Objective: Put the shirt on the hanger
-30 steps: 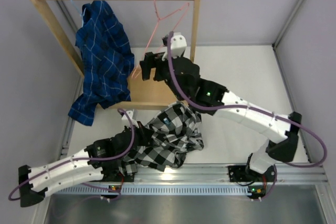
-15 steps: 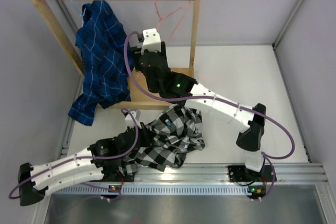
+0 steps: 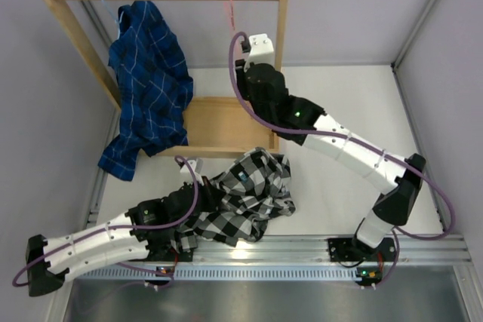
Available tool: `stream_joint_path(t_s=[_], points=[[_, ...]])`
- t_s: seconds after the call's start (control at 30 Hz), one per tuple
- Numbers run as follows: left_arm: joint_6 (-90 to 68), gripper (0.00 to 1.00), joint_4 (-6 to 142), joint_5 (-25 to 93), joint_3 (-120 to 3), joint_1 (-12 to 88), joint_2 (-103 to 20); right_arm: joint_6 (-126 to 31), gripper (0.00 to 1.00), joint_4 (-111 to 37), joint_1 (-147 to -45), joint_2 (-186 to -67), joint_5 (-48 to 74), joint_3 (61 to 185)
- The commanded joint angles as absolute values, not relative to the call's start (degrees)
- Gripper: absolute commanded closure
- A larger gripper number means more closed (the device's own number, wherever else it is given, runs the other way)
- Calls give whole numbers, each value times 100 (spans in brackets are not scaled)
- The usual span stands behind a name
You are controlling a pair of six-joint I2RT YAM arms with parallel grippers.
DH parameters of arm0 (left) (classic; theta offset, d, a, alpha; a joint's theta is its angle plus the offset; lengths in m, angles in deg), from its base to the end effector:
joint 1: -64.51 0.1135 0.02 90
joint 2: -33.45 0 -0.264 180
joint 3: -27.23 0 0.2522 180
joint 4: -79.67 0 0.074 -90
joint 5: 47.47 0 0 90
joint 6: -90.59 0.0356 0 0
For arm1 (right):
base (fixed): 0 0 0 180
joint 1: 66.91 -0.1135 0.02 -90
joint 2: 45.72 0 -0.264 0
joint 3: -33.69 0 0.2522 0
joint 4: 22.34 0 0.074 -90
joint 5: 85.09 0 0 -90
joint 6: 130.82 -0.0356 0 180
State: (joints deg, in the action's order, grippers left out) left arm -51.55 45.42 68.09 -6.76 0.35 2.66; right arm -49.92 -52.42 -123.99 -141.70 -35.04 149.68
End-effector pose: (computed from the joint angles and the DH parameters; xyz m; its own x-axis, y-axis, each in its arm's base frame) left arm 0.0731 -0.1156 0.2080 -0.6518 -0.2882 -0.7015 0.2219 0.8120 -0.5398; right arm 0.2280 0.3101 0.4447 -0.1413 0.0049 -0.9900 -0.2811 0.9586 0.0449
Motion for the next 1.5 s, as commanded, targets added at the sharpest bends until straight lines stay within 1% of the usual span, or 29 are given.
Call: stream_joint_path(t_s=[0.0, 0.1, 0.13, 0.17, 0.3, 0.43, 0.53, 0.8, 1.23, 1.37, 1.47], points=[[-5117, 100, 4868, 6740, -666, 53, 251, -5146, 68, -5280, -12220, -13721, -3148, 14774], [-5117, 100, 4886, 6731, -683, 53, 207, -5084, 71, -5289, -12105, -13598, -2999, 14685], [-5117, 100, 4903, 6722, -683, 53, 190, -5067, 73, -5289, -12062, -13554, -2851, 14677], [-5117, 100, 4912, 6714, -683, 53, 155, -5040, 78, -5289, -11991, -13545, -2745, 14659], [-5109, 100, 4938, 6696, -718, 53, 111, -4935, 83, -5289, -11833, -13536, -2419, 14615], [-5100, 100, 4938, 6687, -718, 53, 93, -4855, 91, -5289, -11780, -13502, -2357, 14563], [-5108, 100, 4938, 6687, -718, 53, 111, -4777, 100, -5280, -11771, -13466, -2305, 14571], [-5100, 100, 4930, 6661, -727, 53, 119, -4425, 100, -4806, -11762, -13115, -2340, 14360], [-5126, 100, 4938, 6634, -709, 53, 146, -3792, 100, -4314, -11753, -12720, -1681, 14343], [-5117, 100, 4938, 6634, -736, 53, 155, -3757, 100, -4392, -11753, -12570, -1365, 14281], [-5117, 100, 4930, 6722, -806, 53, 172, -3783, 100, -4812, -11745, -12333, -996, 14132]])
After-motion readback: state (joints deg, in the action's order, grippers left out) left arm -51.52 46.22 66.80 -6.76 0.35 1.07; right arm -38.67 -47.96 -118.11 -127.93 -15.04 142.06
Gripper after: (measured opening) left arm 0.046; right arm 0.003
